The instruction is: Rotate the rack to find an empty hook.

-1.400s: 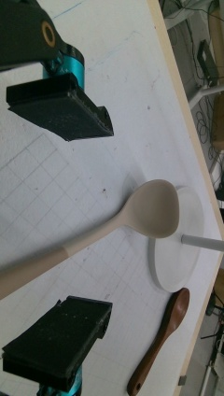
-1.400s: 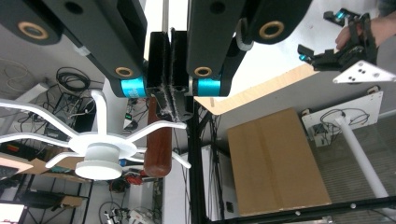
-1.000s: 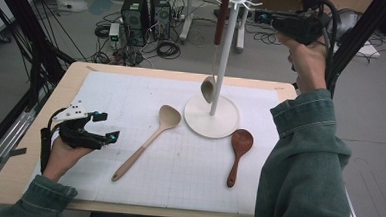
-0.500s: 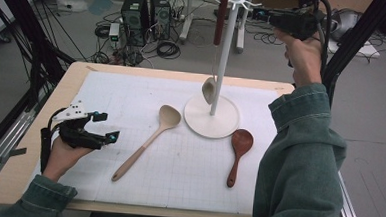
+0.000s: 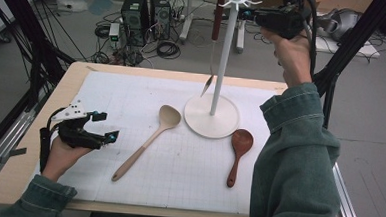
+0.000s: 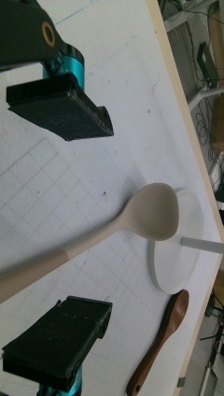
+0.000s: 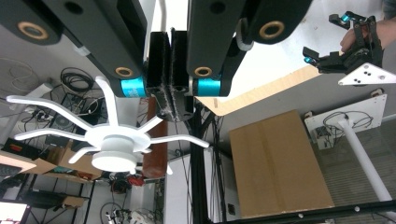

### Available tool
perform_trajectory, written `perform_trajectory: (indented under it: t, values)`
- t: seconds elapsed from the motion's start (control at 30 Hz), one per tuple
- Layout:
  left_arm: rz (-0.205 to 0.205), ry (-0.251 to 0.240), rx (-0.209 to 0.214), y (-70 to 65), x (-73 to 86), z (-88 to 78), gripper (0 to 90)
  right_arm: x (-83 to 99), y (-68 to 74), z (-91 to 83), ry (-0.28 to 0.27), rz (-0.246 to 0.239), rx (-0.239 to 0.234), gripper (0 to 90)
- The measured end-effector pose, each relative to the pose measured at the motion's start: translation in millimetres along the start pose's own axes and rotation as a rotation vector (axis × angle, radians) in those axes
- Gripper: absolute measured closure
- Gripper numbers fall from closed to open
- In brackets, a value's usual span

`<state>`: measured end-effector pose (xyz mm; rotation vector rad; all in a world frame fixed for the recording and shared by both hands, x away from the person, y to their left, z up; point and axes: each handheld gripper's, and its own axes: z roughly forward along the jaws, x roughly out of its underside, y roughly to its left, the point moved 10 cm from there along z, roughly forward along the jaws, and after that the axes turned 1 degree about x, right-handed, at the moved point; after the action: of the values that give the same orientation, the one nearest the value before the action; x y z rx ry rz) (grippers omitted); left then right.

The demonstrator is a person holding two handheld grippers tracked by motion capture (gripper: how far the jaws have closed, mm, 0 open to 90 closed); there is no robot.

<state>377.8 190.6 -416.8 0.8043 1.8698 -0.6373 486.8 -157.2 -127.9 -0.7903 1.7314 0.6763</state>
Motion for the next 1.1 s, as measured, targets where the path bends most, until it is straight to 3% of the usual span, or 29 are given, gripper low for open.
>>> perform_trajectory:
  t: [0.27,0.47,0.53,0.73,1.1]
  values:
    - [0.001,0.008,-0.002,0.1,1.1,0.4,14.0,16.4,19.6,-8.0,-0.022,0.004,-0.055,65.4]
    - [0.004,0.014,0.002,-1.7,1.7,1.9,14.0,39.2,34.6,-8.2,-0.011,0.029,-0.081,45.2]
    - [0.003,0.013,0.001,-1.6,1.7,1.9,14.0,49.0,40.8,-6.2,0.009,0.014,-0.084,40.8]
    - [0.002,0.018,0.001,-1.9,2.3,2.1,14.1,69.4,56.0,-1.9,0.028,-0.003,-0.108,34.0]
    - [0.005,0.025,0.001,-1.8,3.4,2.7,14.2,109.3,69.0,7.0,0.057,0.008,-0.127,28.0]
